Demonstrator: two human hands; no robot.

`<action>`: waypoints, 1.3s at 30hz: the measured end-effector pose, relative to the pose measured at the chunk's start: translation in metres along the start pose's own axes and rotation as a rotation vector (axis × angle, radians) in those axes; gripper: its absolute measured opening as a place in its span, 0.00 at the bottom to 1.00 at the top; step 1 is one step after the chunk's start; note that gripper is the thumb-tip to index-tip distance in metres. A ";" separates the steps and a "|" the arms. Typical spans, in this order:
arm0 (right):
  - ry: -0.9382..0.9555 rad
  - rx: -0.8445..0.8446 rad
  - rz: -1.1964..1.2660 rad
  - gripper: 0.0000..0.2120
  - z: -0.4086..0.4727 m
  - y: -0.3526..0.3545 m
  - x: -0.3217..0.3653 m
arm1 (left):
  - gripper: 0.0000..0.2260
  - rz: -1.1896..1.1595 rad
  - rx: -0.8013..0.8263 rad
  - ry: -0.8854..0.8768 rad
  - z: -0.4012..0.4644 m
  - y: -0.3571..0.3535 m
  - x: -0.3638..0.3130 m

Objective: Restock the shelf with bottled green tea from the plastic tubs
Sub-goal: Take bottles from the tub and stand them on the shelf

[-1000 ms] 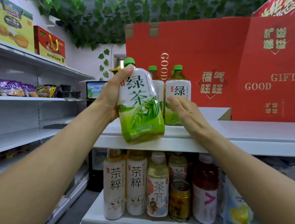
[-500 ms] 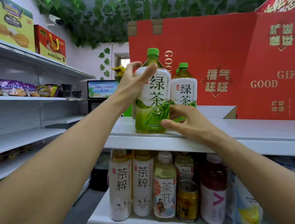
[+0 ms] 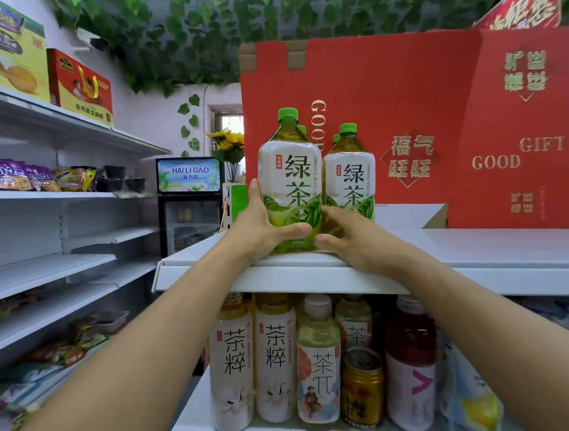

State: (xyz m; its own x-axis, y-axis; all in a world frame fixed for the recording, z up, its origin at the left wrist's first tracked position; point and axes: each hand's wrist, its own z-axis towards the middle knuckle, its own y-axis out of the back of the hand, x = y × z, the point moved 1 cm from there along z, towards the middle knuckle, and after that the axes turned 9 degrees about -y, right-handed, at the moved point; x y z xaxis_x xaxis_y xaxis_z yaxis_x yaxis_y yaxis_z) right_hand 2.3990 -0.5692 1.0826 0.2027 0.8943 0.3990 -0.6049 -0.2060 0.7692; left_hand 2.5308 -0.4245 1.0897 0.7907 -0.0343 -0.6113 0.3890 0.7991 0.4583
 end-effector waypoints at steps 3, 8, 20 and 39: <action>-0.025 0.002 0.006 0.27 -0.001 0.001 0.001 | 0.57 -0.031 0.001 0.027 0.006 -0.001 0.002; -0.065 -0.124 -0.067 0.24 -0.016 0.005 0.008 | 0.53 0.112 -0.033 0.012 -0.005 -0.004 -0.007; -0.022 -0.448 -0.340 0.25 -0.215 0.051 -0.033 | 0.34 0.403 -0.149 -0.451 -0.161 -0.091 -0.090; -0.721 -0.172 -0.531 0.28 -0.676 0.237 -0.287 | 0.26 0.031 0.457 -0.297 -0.415 -0.493 -0.306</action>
State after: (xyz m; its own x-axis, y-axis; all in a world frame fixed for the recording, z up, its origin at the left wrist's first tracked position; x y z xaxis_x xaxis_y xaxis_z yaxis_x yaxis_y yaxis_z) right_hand 1.6768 -0.6062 0.8132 0.8849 0.3772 0.2731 -0.3890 0.2760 0.8789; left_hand 1.9007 -0.5589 0.7833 0.8786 -0.2364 -0.4149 0.4773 0.4624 0.7473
